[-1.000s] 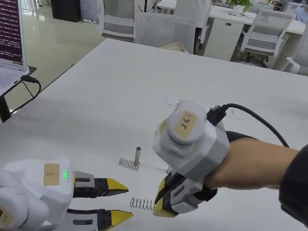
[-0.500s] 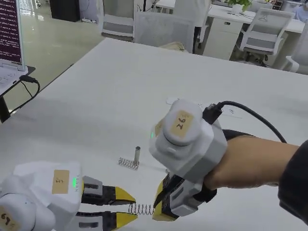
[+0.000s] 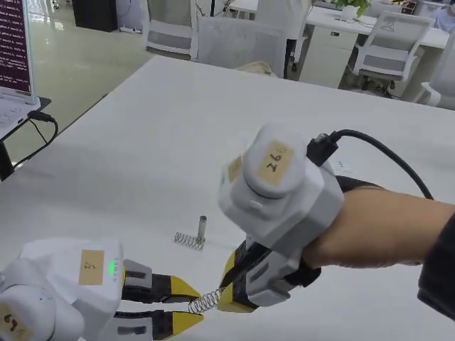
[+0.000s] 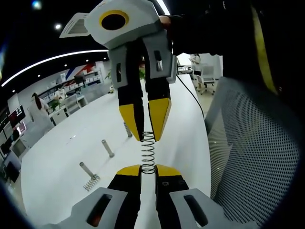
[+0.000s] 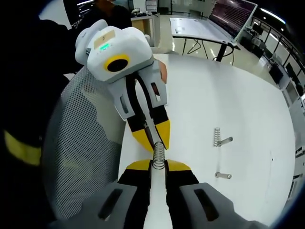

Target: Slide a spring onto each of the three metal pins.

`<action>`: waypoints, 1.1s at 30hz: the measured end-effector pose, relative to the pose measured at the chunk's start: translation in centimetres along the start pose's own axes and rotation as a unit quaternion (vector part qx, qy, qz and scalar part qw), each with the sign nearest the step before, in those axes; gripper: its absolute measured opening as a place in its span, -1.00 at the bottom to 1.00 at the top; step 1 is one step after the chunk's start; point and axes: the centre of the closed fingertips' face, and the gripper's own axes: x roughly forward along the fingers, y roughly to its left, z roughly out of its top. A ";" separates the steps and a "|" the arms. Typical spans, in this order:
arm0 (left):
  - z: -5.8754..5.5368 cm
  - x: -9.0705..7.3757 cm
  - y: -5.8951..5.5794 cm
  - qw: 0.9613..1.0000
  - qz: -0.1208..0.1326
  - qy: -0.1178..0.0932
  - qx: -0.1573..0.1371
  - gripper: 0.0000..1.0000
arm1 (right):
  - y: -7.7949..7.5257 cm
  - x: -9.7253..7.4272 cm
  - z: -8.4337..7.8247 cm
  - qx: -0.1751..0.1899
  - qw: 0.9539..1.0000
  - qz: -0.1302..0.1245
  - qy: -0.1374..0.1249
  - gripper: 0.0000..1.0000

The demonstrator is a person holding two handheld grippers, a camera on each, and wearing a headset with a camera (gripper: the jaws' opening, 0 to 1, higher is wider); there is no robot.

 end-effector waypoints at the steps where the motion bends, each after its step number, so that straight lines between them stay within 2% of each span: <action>1: 0.0 0.0 0.0 1.000 0.000 -0.001 -0.001 -0.94 | 0.0 0.0 0.2 -0.002 1.000 -0.001 -0.002 -0.84; 14: 0.4 0.2 -0.2 1.000 -0.003 -0.005 -0.005 -0.94 | 0.0 -0.4 1.6 -0.011 1.000 0.000 -0.012 -0.84; 33: 0.5 0.5 -0.4 1.000 -0.010 -0.005 -0.009 -0.94 | 0.2 -0.3 2.0 -0.014 1.000 0.000 -0.013 -0.84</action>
